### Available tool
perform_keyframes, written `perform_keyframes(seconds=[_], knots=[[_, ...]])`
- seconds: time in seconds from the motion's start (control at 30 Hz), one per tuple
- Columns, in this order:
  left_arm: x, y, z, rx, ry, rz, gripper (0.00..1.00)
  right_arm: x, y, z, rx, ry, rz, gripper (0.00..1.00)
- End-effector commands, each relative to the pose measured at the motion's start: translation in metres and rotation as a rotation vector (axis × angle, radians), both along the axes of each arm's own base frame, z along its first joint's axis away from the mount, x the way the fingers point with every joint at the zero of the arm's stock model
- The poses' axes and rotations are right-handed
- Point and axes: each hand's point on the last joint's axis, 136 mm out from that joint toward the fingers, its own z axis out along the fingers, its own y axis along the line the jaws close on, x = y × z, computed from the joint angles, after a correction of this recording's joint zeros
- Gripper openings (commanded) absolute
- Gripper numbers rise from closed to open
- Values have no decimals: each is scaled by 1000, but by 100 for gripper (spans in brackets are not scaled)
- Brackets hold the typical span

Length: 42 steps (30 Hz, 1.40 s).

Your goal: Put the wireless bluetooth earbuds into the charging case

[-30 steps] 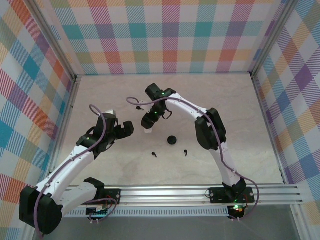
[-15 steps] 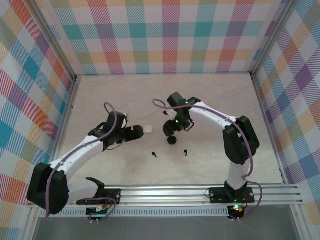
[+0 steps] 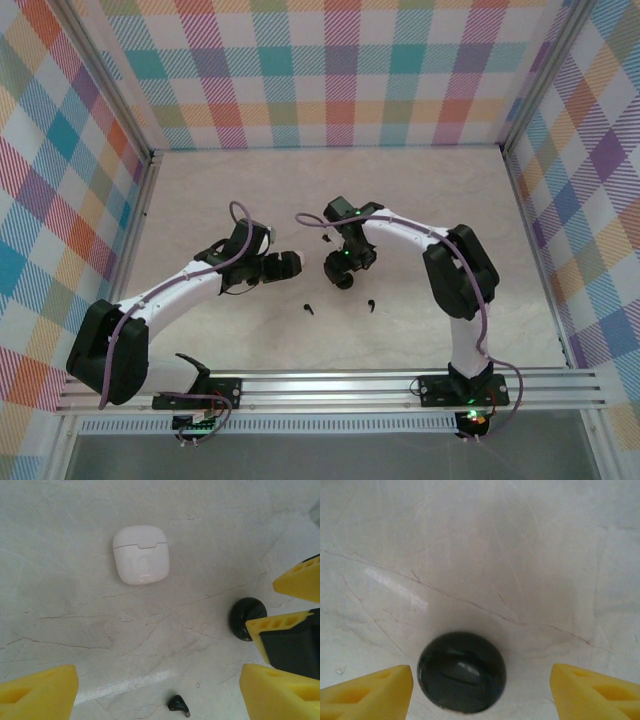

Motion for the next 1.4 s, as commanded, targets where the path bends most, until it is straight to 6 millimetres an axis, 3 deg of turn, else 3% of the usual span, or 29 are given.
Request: perform_keyframes(seconds=[0.0, 0.5, 0.9, 1.1, 1.37], knots=[[5, -3, 8, 18, -19, -17, 83, -2, 6, -7, -28, 30, -23, 73], [8, -7, 0, 27, 13, -31, 81, -15, -3, -28, -86, 97, -93, 66], [10, 4, 1, 80, 27, 17, 79, -22, -18, -25, -136, 79, -193, 49], [6, -4, 13, 7, -46, -24, 79, -17, -11, -10, -63, 54, -226, 44], [1, -27, 48, -225, -288, -98, 76, 4, -16, 22, 99, 29, -343, 42]])
